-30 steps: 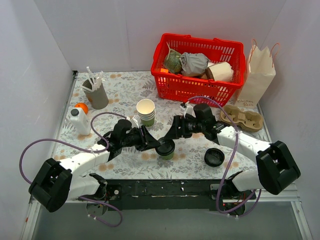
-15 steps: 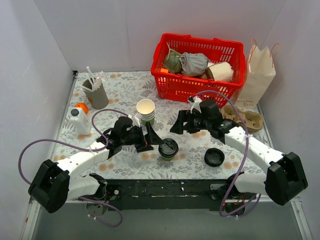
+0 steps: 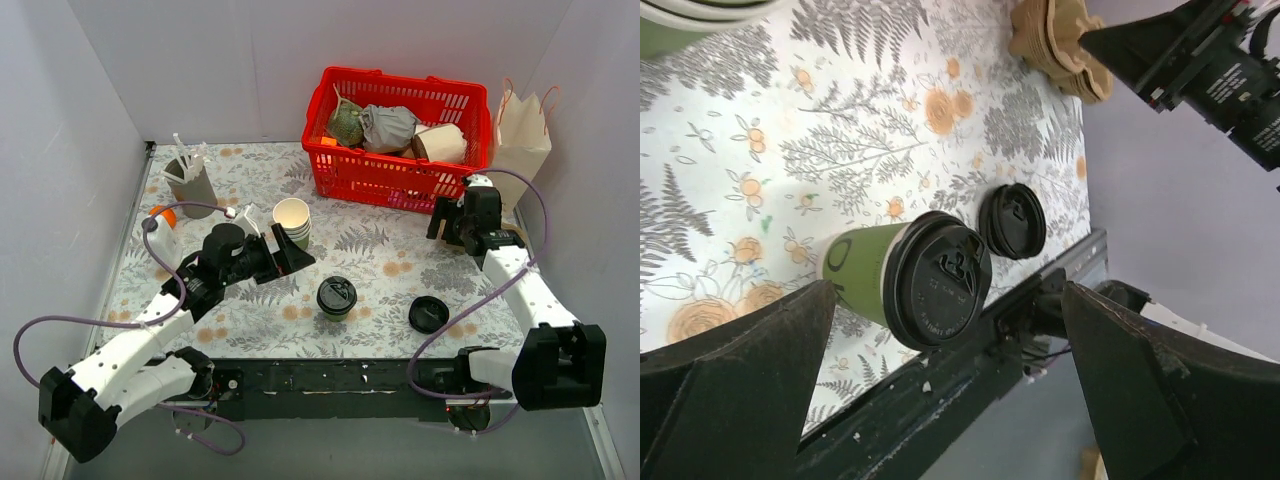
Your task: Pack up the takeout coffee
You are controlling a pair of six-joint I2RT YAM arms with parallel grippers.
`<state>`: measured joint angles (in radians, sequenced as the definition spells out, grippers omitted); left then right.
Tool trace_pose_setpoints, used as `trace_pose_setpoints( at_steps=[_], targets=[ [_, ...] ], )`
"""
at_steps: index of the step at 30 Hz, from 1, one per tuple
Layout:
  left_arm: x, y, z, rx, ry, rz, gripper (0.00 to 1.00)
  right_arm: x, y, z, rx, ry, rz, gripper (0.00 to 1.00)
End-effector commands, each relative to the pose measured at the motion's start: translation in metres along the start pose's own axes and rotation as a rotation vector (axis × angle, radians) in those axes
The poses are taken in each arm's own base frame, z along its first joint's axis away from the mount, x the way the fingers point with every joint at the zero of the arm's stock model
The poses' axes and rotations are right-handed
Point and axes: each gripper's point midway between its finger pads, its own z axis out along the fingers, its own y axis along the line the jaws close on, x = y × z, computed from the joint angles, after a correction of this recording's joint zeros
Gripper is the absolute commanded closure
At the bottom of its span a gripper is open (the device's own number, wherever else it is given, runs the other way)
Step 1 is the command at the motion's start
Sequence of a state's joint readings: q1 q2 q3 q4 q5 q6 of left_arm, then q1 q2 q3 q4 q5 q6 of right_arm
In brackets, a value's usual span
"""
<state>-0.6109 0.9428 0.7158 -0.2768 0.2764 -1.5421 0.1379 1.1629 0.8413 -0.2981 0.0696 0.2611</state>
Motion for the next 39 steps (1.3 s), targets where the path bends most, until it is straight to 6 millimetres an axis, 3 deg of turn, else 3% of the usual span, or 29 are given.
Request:
trace_pose_setpoints(
  at_steps=[1, 5, 12, 17, 20, 28, 33, 39],
  targets=[
    [-0.011, 0.011, -0.018, -0.090, -0.076, 0.045, 0.02, -0.022, -0.041, 0.014, 0.174, -0.045, -0.111, 0.12],
    [-0.004, 0.015, -0.019, -0.081, -0.062, 0.045, 0.02, -0.034, -0.050, 0.033, 0.214, -0.085, -0.130, 0.18],
    [0.001, 0.020, -0.020, -0.084, -0.049, 0.053, 0.02, -0.045, -0.048, 0.054, 0.177, -0.145, -0.245, 0.27],
    [0.004, 0.021, -0.018, -0.082, -0.034, 0.050, 0.02, -0.037, -0.043, 0.069, 0.130, -0.120, -0.283, 0.32],
    [0.004, 0.021, -0.018, -0.079, -0.033, 0.046, 0.02, -0.031, -0.044, 0.074, 0.133, -0.085, -0.286, 0.41],
    [0.007, 0.023, -0.018, -0.080, -0.028, 0.037, 0.02, -0.019, -0.057, 0.077, 0.199, -0.040, -0.250, 0.47],
    [0.006, 0.021, -0.020, -0.075, -0.035, 0.038, 0.02, -0.002, -0.058, 0.075, 0.195, 0.008, -0.245, 0.46],
    [0.005, 0.020, -0.021, -0.069, -0.041, 0.035, 0.02, -0.024, -0.042, 0.062, 0.111, -0.121, -0.292, 0.46]
  ],
)
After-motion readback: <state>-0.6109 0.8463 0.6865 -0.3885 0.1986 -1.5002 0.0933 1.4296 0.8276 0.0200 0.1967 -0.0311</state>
